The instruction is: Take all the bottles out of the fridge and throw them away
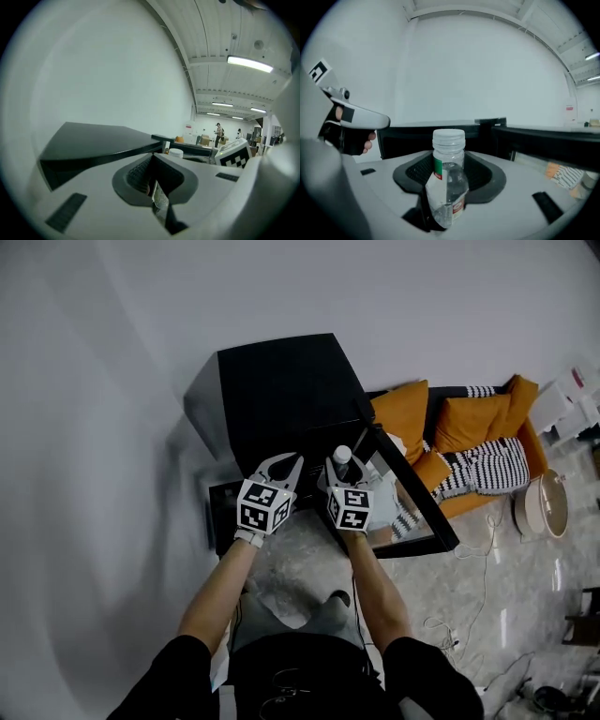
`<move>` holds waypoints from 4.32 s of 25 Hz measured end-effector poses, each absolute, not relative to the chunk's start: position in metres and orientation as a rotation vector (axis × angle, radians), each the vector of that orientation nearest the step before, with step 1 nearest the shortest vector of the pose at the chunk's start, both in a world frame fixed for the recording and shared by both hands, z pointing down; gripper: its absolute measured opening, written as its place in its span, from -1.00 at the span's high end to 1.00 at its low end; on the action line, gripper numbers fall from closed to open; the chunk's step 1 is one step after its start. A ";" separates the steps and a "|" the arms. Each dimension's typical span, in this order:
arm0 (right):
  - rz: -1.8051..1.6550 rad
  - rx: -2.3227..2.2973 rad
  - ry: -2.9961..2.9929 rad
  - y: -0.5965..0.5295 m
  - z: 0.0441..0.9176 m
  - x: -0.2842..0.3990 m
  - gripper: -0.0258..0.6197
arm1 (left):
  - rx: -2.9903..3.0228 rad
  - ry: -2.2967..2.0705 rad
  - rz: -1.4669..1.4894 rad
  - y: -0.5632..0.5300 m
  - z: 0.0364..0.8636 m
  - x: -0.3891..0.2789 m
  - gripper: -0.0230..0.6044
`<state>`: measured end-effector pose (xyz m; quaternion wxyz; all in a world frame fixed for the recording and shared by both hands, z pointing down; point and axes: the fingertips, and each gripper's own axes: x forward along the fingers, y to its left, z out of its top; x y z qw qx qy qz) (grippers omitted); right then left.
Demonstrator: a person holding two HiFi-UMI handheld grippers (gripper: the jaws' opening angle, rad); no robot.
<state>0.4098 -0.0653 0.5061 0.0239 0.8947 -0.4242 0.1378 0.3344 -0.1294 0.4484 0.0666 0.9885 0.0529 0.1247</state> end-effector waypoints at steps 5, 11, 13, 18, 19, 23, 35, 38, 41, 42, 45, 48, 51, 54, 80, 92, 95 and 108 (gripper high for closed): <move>0.388 2.774 -1.321 -0.047 0.453 0.399 0.28 | 2.981 0.149 0.378 -0.123 0.419 0.322 0.93; 0.338 2.737 -1.369 -0.040 0.420 0.386 0.28 | 2.991 0.099 0.339 -0.120 0.394 0.304 0.93; 0.324 2.714 -1.405 -0.048 0.415 0.377 0.28 | 2.995 0.065 0.328 -0.126 0.390 0.294 0.93; 0.283 2.621 -1.553 -0.091 0.405 0.338 0.28 | 2.990 -0.093 0.301 -0.162 0.387 0.248 0.93; 0.274 2.595 -1.591 -0.103 0.404 0.326 0.28 | 2.988 -0.133 0.295 -0.170 0.387 0.235 0.93; 0.251 2.485 -1.745 -0.152 0.402 0.273 0.28 | 2.965 -0.310 0.277 -0.207 0.388 0.174 0.93; 0.223 2.227 -2.060 -0.256 0.394 0.126 0.28 | 2.874 -0.680 0.267 -0.279 0.387 0.021 0.93; 0.227 2.192 -2.082 -0.265 0.399 0.111 0.28 | 2.859 -0.703 0.278 -0.282 0.395 0.007 0.93; 0.244 2.168 -2.095 -0.269 0.412 0.104 0.28 | 2.846 -0.713 0.293 -0.284 0.408 -0.002 0.93; 0.250 2.161 -2.098 -0.270 0.418 0.103 0.28 | 2.841 -0.713 0.295 -0.284 0.412 -0.004 0.93; 0.273 2.135 -2.106 -0.275 0.439 0.100 0.28 | 2.824 -0.703 0.312 -0.285 0.432 -0.006 0.93; 0.303 2.113 -2.110 -0.276 0.465 0.097 0.28 | 2.801 -0.687 0.342 -0.285 0.458 -0.004 0.93; 0.337 2.102 -2.116 -0.275 0.493 0.095 0.28 | 2.778 -0.663 0.377 -0.282 0.486 0.000 0.93; 0.377 2.093 -2.114 -0.272 0.526 0.094 0.28 | 2.760 -0.649 0.403 -0.283 0.515 0.003 0.93; 0.403 2.043 -2.171 -0.283 0.677 0.083 0.28 | 2.717 -0.658 0.430 -0.302 0.655 0.007 0.93; 0.452 1.965 -2.197 -0.301 0.857 0.063 0.28 | 2.695 -0.712 0.464 -0.286 0.786 -0.020 0.93; 0.476 1.954 -2.198 -0.304 0.903 0.061 0.28 | 2.682 -0.726 0.463 -0.288 0.824 -0.023 0.93; 0.527 1.956 -2.142 -0.335 0.977 0.081 0.28 | 2.720 -0.764 0.431 -0.326 0.861 -0.012 0.93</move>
